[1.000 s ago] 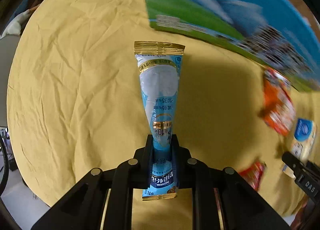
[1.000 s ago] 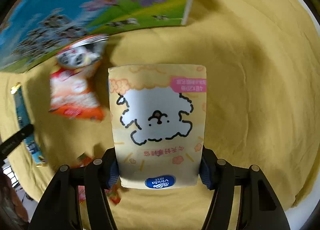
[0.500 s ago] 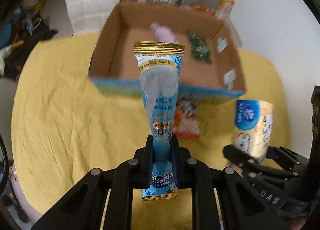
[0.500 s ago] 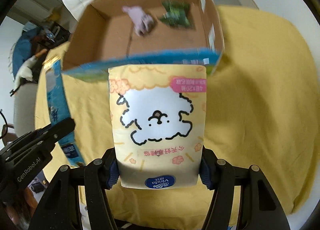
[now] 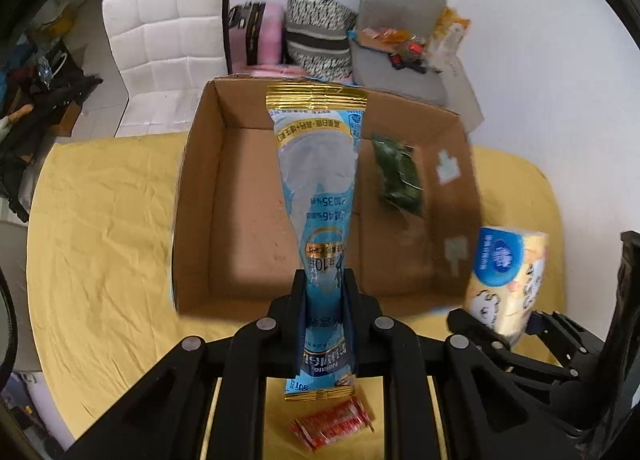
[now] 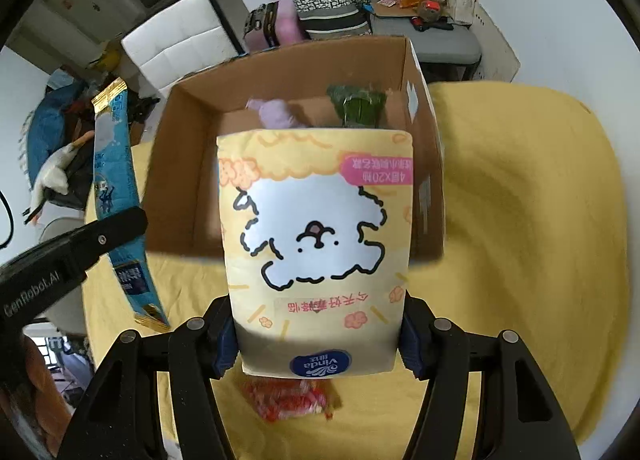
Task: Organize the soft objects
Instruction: 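Lower the tube and tissue pack into the box and open both tools, then lift both tools out of the box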
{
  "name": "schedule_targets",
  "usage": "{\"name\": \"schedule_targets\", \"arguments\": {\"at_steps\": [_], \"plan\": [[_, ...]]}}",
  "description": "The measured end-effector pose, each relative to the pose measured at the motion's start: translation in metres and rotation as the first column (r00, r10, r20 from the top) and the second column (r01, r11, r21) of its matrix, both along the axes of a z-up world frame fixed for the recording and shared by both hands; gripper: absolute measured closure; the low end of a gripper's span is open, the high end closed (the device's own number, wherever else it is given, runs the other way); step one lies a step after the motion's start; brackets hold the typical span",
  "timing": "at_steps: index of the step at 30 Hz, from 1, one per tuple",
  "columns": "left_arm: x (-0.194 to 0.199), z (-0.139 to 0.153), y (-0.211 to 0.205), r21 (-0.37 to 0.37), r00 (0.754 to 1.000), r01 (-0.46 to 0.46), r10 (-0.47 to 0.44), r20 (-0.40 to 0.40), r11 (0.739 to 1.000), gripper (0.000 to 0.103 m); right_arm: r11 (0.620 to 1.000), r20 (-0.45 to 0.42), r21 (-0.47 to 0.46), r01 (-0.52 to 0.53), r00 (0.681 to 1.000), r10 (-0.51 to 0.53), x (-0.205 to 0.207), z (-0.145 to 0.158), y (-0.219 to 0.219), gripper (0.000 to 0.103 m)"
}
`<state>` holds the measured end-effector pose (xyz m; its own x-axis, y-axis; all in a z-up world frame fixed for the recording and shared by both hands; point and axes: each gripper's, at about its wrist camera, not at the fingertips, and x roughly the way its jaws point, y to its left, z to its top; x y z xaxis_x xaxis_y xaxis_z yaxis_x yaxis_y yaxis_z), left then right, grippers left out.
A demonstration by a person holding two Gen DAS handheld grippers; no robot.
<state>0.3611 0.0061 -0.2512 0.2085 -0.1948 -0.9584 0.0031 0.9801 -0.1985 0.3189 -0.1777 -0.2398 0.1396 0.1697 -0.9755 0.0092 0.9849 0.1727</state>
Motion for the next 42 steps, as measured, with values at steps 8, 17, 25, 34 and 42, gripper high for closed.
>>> {"name": "schedule_targets", "arguments": {"at_steps": [8, 17, 25, 34, 42], "plan": [[0.072, -0.066, 0.004, 0.032, 0.990, 0.008, -0.004, -0.143, 0.999, 0.090, 0.998, -0.135, -0.064, 0.008, 0.991, -0.017, 0.068, -0.086, 0.004, 0.037], [0.119, -0.124, -0.002, 0.037, 0.968, 0.040, -0.030, -0.248, 0.998, 0.090, 0.986, -0.227, -0.159, -0.040, 0.974, 0.003, 0.080, -0.148, 0.007, 0.037], [0.133, -0.140, -0.008, 0.037, 0.959, 0.049, -0.037, -0.282, 0.998, 0.088, 0.988, -0.222, -0.141, -0.066, 0.974, 0.033, 0.080, -0.145, 0.015, 0.037], [0.134, -0.128, 0.000, 0.091, 0.966, 0.023, 0.001, -0.258, 0.996, 0.073, 0.986, -0.166, -0.159, -0.050, 0.986, 0.023, 0.080, -0.125, 0.017, 0.026], [0.114, -0.108, 0.015, 0.093, 0.974, -0.001, 0.022, -0.228, 0.996, 0.064, 0.984, -0.121, -0.174, -0.037, 0.993, 0.016, 0.087, -0.106, 0.013, 0.011]]}}
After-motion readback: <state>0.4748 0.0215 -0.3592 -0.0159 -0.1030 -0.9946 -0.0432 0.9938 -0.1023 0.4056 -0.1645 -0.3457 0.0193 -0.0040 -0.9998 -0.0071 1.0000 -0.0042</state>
